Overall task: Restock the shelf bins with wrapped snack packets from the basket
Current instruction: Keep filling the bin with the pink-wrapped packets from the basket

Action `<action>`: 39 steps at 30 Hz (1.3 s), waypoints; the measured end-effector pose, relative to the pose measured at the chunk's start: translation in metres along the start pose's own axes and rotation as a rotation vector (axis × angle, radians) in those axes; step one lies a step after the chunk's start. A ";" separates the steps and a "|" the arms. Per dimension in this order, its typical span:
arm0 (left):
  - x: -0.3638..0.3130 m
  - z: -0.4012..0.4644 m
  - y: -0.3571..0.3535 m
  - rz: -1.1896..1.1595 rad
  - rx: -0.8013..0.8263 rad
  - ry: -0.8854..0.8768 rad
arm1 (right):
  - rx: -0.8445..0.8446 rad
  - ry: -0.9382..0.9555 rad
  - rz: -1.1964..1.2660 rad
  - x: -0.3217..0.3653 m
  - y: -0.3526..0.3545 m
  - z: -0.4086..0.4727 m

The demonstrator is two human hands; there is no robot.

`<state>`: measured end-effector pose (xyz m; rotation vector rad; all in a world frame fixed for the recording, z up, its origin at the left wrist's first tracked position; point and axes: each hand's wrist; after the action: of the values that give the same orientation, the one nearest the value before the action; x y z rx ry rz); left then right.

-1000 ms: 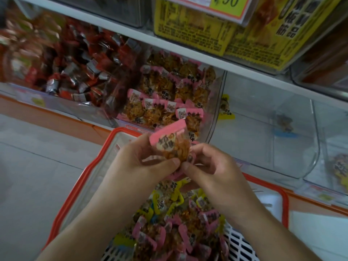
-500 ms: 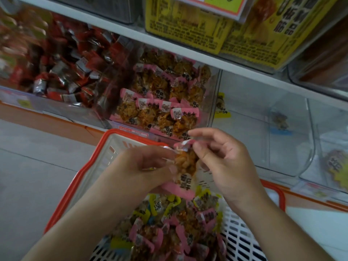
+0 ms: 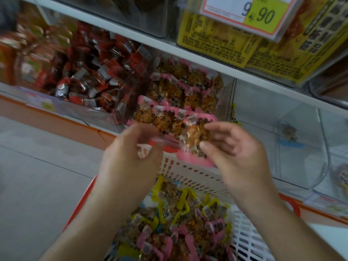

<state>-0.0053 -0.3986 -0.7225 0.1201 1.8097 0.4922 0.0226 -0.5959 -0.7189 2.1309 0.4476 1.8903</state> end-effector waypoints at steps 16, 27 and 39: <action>0.040 0.013 0.024 0.395 0.194 0.368 | -0.257 0.001 -0.462 0.034 -0.123 0.241; 0.041 0.011 0.027 0.391 0.178 0.326 | -0.345 0.097 -0.807 0.026 -0.133 0.245; 0.043 0.026 0.045 0.408 0.165 0.247 | -0.018 0.531 -0.571 0.023 -0.084 0.048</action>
<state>-0.0016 -0.3367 -0.7489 0.5721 2.0754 0.6654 0.0675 -0.5089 -0.7366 1.2566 1.0097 2.0429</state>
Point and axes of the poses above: each hand's wrist, its own z-axis towards the middle knuckle, its own y-axis out of the back of the hand, x = y × z, and after that the axes turned 8 degrees about -z, right-handed
